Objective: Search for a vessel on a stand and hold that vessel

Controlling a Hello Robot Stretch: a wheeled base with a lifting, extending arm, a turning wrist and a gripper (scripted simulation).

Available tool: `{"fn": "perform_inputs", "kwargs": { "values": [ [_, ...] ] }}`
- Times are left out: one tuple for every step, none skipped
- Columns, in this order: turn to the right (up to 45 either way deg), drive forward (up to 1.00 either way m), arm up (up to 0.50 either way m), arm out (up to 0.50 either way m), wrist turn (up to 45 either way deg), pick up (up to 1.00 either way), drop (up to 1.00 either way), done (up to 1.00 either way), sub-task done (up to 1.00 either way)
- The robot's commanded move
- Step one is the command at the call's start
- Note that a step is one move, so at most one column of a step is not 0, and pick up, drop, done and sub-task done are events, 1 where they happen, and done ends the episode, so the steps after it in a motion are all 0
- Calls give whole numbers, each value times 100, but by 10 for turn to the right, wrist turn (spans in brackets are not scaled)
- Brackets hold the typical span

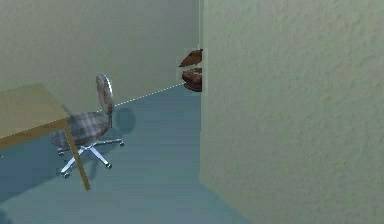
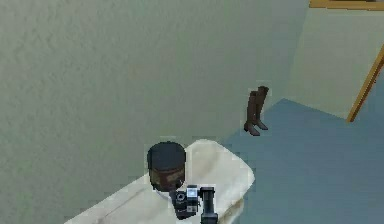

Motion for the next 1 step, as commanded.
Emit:
{"fn": "perform_inputs", "kwargs": {
  "values": [
    [0, 0, 0, 0, 0, 0, 0, 100, 0]
  ]
}}
